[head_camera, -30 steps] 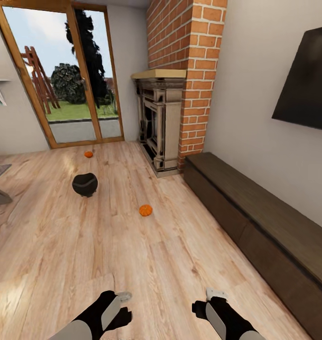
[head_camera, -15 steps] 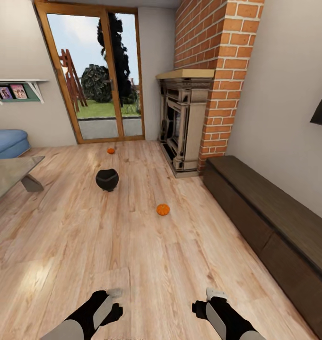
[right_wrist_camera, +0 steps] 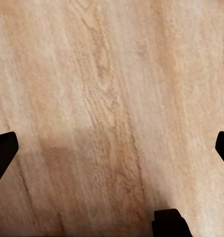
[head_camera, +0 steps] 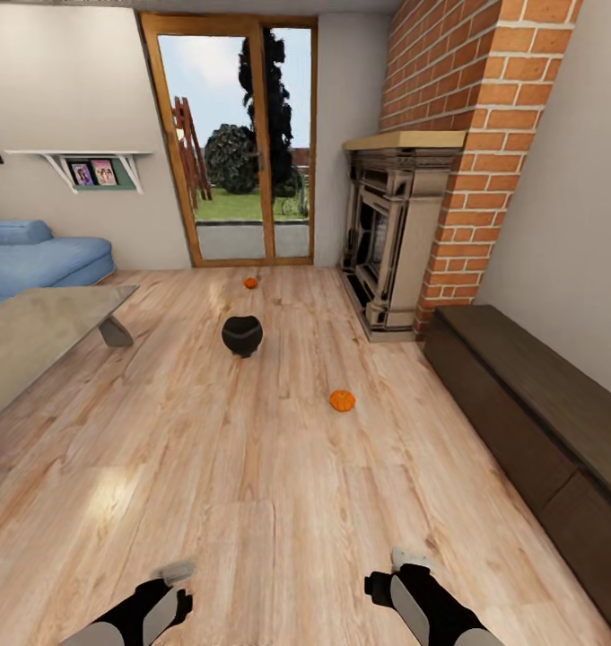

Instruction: Place each of the two pumpkins and all three candles from the living room inside a cabinet in the living room (use any cabinet), then make sure every cabinet is closed, and position the cauldron so it is next to a table in the living room.

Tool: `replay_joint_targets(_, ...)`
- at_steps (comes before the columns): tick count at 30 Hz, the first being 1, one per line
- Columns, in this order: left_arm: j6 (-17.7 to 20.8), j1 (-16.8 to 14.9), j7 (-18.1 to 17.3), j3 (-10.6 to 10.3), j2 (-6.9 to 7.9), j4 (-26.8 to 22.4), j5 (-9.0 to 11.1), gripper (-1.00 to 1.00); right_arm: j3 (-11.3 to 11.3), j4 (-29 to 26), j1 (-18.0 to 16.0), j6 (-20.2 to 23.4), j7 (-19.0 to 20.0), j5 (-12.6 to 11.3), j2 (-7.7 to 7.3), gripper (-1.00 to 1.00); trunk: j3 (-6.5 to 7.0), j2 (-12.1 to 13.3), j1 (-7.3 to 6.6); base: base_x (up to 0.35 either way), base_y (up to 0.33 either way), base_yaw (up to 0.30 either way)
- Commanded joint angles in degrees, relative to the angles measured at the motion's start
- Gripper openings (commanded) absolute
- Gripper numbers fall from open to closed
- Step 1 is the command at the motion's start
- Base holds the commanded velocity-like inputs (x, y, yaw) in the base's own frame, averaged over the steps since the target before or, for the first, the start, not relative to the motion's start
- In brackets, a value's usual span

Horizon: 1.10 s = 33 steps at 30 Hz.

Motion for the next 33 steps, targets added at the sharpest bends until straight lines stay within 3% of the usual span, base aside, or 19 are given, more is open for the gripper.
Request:
replay_joint_targets(1, -1.04, 0.03, -0.03, 0.01, 0.24, 0.55, 0.04, 1.0, 0.03, 0.22, 0.0, 0.0, 0.0, 0.0, 0.01, 1.0, 0.0, 0.0, 0.0, 0.0, 0.0, 0.291)
replay_joint_targets(15, -3.08, 1.78, -0.77, -0.15, 0.52, 1.51, -0.27, 1.0, 1.53, 2.93, 0.02, -3.16, 0.03, -0.05, -0.04, 1.0, 0.0, 0.0, 0.0, 0.016, 0.0, 0.291)
replay_joint_targets(19, -2.92, 2.0, -4.43, -0.21, 0.57, 1.53, -0.39, 1.0, 1.99, 7.14, 0.21, -9.41, 0.14, -0.01, 0.01, 1.0, 0.0, 0.0, 0.0, 0.209, 0.094, 0.29)
replay_joint_targets(26, -2.99, 2.1, -5.96, -0.18, 0.59, 1.53, -0.35, 1.0, 7.62, 9.04, 0.23, -12.09, 0.1, -0.12, 0.08, 1.0, 0.0, 0.0, 0.0, 0.04, 0.033, 0.29)
replay_joint_targets(33, -2.7, 2.11, -6.23, -0.07, 0.9, 1.53, -0.05, 1.0, 8.91, 9.09, 0.23, -12.28, 0.12, -0.38, 0.11, 1.0, 1.26, 2.81, -1.54, 0.002, 0.001, 0.29)
